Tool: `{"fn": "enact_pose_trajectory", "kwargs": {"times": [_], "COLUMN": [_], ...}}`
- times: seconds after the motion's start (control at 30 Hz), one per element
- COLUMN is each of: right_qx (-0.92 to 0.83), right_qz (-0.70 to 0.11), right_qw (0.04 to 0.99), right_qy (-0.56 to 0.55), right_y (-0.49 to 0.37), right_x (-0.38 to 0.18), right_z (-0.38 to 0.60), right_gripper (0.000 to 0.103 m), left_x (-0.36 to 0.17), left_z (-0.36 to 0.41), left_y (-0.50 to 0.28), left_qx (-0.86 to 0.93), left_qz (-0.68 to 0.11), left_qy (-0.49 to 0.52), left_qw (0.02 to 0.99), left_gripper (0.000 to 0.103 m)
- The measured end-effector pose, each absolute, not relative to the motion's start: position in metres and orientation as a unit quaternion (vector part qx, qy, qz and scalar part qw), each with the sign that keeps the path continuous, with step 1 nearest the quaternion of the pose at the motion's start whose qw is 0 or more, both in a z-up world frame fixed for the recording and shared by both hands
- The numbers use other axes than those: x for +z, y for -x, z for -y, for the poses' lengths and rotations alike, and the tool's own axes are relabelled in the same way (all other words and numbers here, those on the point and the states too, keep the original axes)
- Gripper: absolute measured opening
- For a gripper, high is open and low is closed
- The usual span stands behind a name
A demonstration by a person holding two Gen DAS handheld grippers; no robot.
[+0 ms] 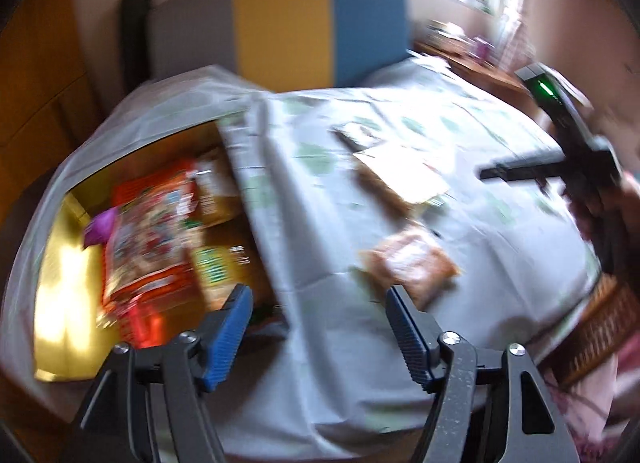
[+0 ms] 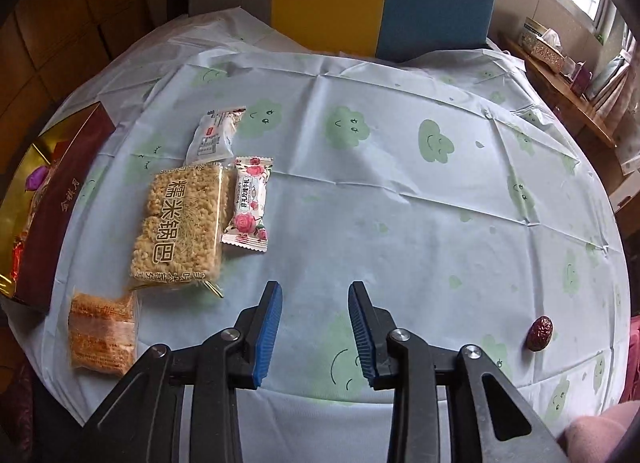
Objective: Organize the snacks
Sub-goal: 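Withdraw the right tool from the tray back over the table, then grasp the clear bag of orange crispy rice with the left tool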
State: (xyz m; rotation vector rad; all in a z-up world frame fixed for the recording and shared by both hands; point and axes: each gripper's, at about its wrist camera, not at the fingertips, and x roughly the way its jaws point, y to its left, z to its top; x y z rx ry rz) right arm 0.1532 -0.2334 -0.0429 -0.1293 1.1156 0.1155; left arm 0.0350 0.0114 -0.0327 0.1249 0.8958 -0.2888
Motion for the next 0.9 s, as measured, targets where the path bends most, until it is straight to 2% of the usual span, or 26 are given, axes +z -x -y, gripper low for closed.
{"fn": "enact_pose_trajectory", "kwargs": {"times": [0.27, 0.4, 0.63, 0.9], "right_qx": [0.057, 0.058, 0.052, 0.053], "right_qz": [-0.527, -0.526, -0.527, -0.528], "right_qw": [0.846, 0.847, 0.848, 0.847], "right_qy": [0.053, 0.05, 0.038, 0.041], "right_y": [-0.153, -0.153, -0.155, -0.158], "right_x": [-0.041, -0.04, -0.039, -0.041], "right_z": [0.232, 0.232, 0.237, 0.237], "right_gripper": [0.036, 0.036, 0.036, 0.037], "left_x": [-0.051, -0.061, -0.077, -0.089], "left_z": [0.041, 0.057, 0.082, 0.088], "left_y": [-0.049, -0.059, -0.073, -0.085], "left_qx": [-0.214, -0.241, -0.28, -0.294], "left_qz": [-0.446, -0.448, -0.452, -0.46], "left_qy": [-0.146, -0.166, -0.206, -0.197], "left_qw": [0.857, 0.845, 0.822, 0.814], "left_gripper": [0.073, 0.077, 0.077, 0.078]}}
